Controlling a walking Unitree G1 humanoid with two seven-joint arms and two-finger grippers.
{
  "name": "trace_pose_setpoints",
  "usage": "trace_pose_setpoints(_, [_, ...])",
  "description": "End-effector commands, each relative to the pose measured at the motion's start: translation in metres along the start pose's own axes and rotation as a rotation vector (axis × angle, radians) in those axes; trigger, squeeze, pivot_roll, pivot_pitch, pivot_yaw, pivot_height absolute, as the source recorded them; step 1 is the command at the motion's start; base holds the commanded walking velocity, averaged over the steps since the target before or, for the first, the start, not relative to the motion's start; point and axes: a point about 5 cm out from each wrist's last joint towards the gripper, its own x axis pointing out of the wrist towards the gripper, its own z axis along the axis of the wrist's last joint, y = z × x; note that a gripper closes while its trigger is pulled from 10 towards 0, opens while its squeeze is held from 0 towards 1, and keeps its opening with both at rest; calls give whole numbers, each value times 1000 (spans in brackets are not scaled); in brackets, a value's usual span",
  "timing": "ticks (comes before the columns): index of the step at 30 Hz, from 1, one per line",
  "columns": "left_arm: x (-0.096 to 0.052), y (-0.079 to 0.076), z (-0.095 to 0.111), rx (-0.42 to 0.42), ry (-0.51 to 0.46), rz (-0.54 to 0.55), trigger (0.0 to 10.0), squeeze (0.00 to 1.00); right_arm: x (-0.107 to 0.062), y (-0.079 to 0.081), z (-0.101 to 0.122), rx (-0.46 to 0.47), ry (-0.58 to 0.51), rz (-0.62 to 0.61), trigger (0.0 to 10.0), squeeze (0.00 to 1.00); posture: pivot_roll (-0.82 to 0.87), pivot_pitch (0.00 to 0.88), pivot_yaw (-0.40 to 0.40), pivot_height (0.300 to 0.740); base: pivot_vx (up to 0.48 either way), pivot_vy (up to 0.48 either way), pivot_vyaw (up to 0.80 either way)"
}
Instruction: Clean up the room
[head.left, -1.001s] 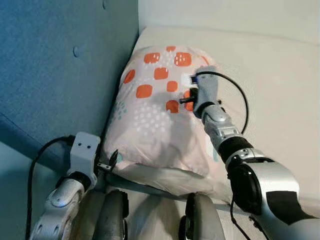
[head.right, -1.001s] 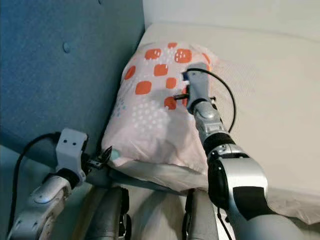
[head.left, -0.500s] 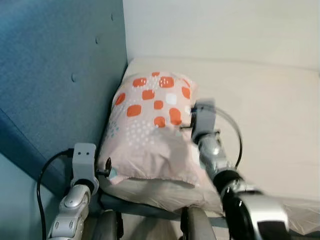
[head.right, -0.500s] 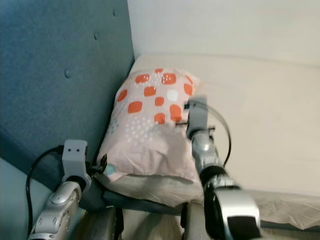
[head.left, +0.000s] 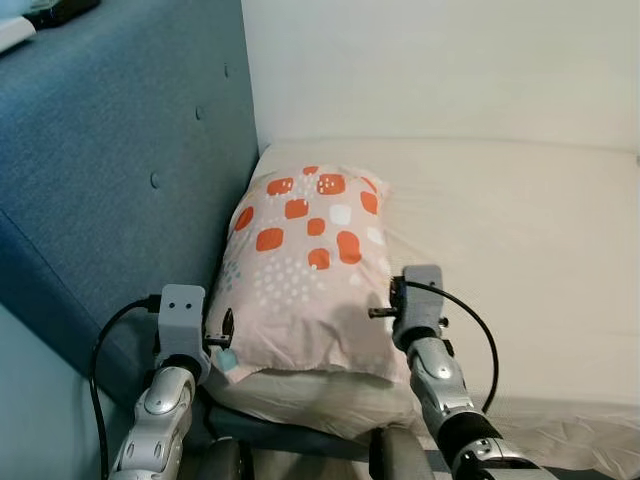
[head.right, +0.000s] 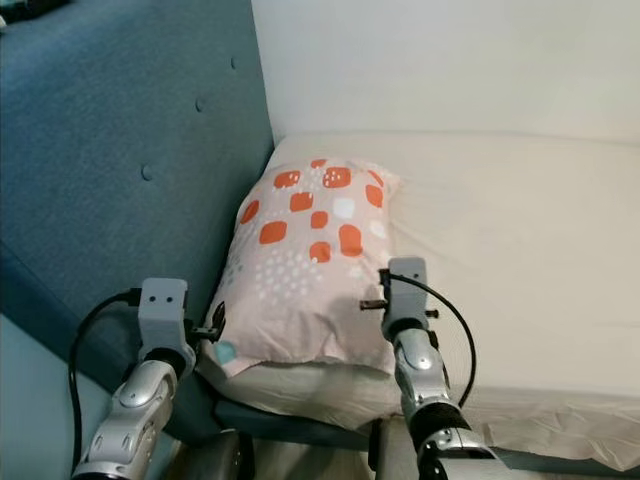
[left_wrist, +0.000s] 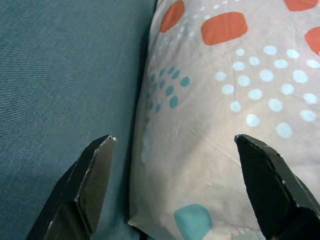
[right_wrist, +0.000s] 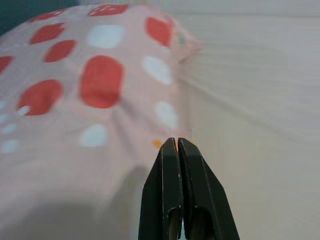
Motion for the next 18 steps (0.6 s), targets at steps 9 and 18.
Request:
trace_pose_setpoints(9, [1, -2, -6, 40, -13, -17, 10000, 0, -3, -6, 0, 12, -6, -12, 10000, 0, 19, 75, -5, 683, 0, 0, 0])
trace_pose_setpoints(18, [3, -4, -5, 28, -25, -27, 10000, 0, -2, -6, 2, 6, -10, -7, 10000, 0, 19, 74, -8, 708, 0, 0, 0])
